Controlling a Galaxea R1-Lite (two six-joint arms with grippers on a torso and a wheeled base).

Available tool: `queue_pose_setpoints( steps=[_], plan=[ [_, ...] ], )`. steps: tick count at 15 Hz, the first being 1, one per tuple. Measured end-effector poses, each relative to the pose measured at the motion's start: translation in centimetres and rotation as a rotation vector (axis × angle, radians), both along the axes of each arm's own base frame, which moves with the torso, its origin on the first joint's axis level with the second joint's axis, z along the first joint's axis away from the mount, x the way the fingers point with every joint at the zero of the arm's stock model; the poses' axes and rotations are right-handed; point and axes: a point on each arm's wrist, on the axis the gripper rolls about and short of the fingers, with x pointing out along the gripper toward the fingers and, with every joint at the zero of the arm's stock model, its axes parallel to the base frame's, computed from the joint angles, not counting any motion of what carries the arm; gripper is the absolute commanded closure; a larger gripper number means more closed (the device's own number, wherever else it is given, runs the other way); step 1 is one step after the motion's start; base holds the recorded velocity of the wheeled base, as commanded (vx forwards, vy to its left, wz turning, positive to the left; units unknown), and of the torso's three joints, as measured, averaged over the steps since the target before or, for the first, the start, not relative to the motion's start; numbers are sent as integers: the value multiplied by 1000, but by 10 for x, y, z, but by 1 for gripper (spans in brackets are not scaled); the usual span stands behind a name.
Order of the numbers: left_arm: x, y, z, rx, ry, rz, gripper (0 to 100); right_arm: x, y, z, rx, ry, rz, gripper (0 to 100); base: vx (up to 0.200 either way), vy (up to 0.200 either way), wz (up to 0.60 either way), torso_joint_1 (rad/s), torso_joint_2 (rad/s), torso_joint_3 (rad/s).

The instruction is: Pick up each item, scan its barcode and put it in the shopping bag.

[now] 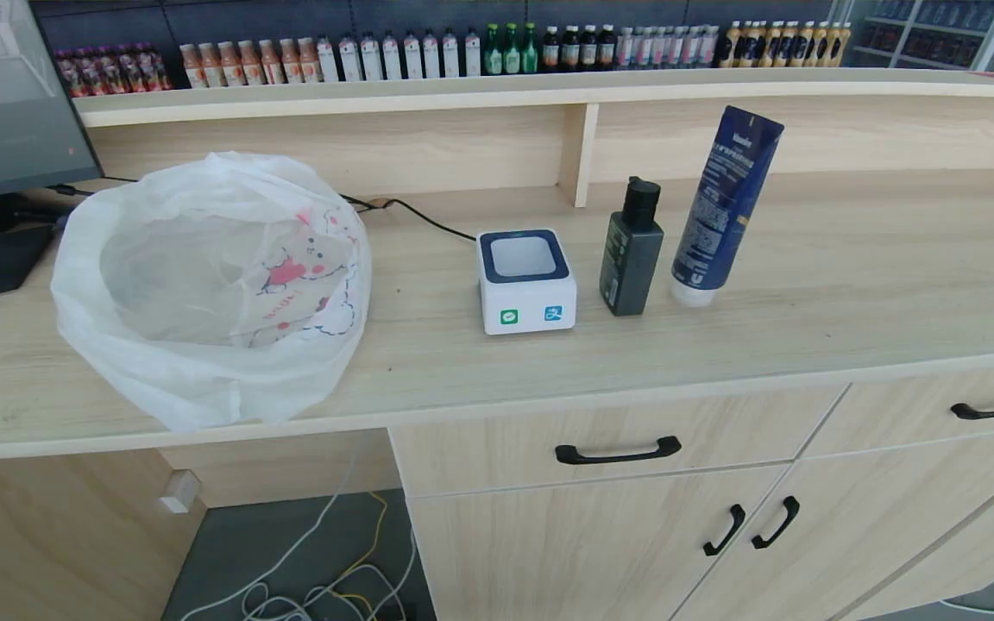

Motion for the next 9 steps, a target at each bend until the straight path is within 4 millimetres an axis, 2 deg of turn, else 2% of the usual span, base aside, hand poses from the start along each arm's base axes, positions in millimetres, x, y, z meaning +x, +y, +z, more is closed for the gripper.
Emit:
queue_pose_setpoints(
  steps=[3,5,9],
  plan=[
    [0,0,0,0,0,0,0,36,10,24,14,-142,97,0,0,0,0,0,0,0],
    [0,0,0,0,0,0,0,64,20,32,21,-233,139,0,0,0,0,0,0,0],
    [0,0,0,0,0,0,0,126,42,31,45,-367,163,0,0,0,0,0,0,0]
  ],
)
